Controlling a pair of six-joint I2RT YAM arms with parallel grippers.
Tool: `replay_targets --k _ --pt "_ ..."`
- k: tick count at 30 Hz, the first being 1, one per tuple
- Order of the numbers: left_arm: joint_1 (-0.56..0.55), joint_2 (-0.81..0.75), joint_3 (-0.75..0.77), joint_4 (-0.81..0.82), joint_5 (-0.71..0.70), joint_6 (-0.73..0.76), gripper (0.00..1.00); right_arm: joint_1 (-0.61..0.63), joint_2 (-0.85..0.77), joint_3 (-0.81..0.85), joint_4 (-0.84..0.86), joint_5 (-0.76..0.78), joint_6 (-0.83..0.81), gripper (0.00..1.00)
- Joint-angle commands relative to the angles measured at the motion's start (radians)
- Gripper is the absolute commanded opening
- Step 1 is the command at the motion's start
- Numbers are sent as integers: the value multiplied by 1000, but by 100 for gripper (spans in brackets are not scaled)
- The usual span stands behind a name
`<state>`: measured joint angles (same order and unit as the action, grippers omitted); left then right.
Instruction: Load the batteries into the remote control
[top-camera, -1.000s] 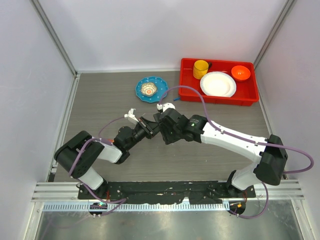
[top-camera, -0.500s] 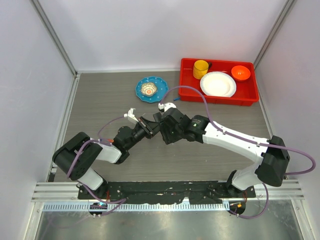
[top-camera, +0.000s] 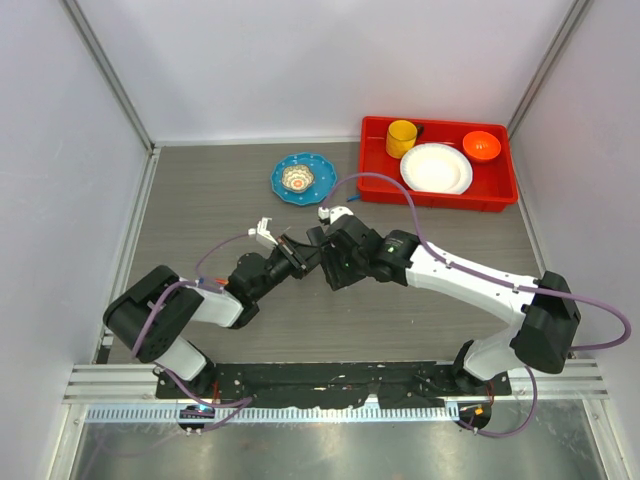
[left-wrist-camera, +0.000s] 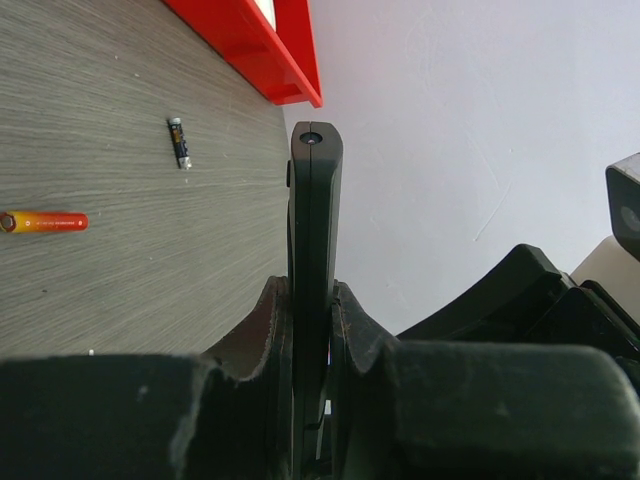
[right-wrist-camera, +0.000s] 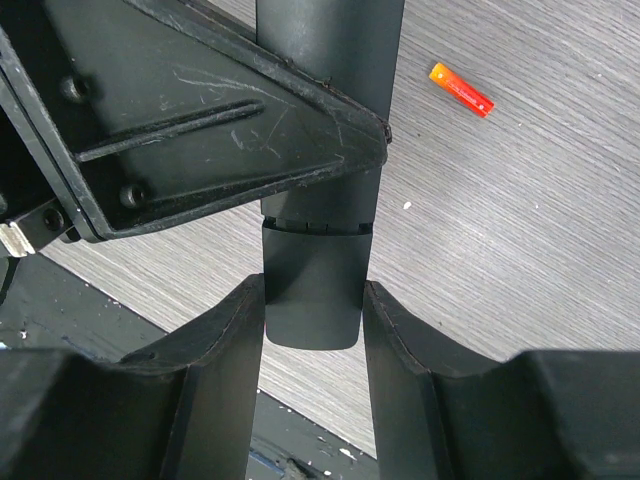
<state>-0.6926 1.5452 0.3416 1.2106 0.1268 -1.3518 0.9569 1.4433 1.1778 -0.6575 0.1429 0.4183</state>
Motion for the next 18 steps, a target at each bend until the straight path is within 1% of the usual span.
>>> replay_targets --k 1,18 --pt "-22 -66 13 337 33 -39 0 -23 -15 -21 16 37 7 25" --pt "-62 -99 16 336 17 -50 0 -44 -17 -20 21 35 -4 25"
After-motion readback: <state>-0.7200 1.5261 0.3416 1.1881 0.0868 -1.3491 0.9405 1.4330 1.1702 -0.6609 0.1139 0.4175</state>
